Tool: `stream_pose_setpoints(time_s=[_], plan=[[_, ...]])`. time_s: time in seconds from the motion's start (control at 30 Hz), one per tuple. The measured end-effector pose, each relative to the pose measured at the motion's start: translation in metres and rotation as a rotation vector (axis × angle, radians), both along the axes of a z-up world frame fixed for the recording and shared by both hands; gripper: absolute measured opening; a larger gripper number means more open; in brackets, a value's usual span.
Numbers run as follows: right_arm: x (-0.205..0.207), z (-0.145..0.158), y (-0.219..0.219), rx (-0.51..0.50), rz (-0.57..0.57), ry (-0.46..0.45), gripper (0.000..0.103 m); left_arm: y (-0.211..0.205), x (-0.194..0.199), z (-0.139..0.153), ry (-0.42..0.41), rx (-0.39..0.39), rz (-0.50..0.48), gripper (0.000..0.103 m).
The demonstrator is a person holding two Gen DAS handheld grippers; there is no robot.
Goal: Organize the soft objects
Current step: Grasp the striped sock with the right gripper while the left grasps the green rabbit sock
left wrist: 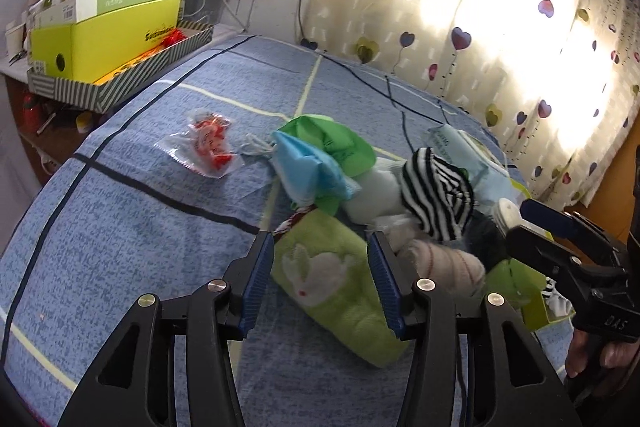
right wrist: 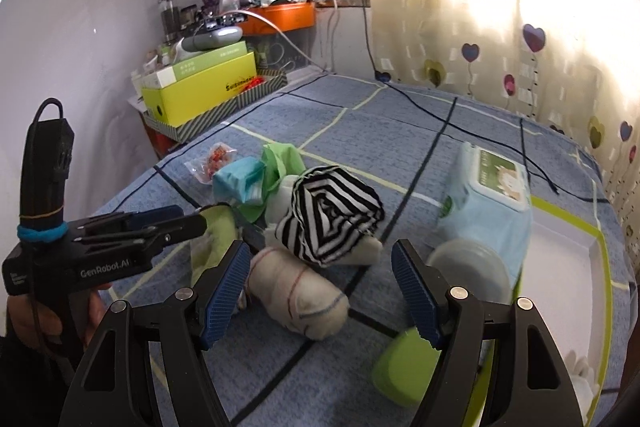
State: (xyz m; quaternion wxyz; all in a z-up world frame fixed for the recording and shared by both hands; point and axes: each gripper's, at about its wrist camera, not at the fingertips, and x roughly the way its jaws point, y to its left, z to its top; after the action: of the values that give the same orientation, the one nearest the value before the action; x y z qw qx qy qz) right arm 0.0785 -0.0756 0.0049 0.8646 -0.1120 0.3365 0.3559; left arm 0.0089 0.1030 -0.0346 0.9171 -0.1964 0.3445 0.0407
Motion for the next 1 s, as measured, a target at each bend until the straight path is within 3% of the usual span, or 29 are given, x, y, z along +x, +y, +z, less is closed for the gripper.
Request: stream_pose_setpoints(time_s=[0.33,0.57,0.63,0.67,0.7,0.8,1.0], plan=[[0.032,-0.02,0.044,-0.099,-0.018,0.031,0.073,0.007,0.006,-0.019,0.071,-0.054,-0.012,0.05],[0.045,-0.033,0.053,-0.141,-0.039,0.051,0.072,0.006,0.007,-0.022,0.083,-0.077,-0.03,0.05],[0.044,-0.033,0.053,-0.134,-0.029,0.054,0.047,0.003,0.009,-0.024,0.091,-0.083,-0.038,0.05],[0.043,-0.033,0.053,-0.137,-0.025,0.049,0.029,0.002,0.01,-0.024,0.093,-0.087,-0.043,0.05],[0.042,-0.032,0.052,-0.137,-0.023,0.043,0.02,0.0,0.011,-0.025,0.096,-0.092,-0.047,0.05],[0.037,-0.026,0.046,-0.105,-0.012,0.028,0.008,-0.002,0.013,-0.028,0.105,-0.119,-0.053,0.05],[0.023,-0.012,0.033,-0.04,0.004,0.001,0.008,-0.007,0.019,-0.028,0.112,-0.15,-0.044,0.05]])
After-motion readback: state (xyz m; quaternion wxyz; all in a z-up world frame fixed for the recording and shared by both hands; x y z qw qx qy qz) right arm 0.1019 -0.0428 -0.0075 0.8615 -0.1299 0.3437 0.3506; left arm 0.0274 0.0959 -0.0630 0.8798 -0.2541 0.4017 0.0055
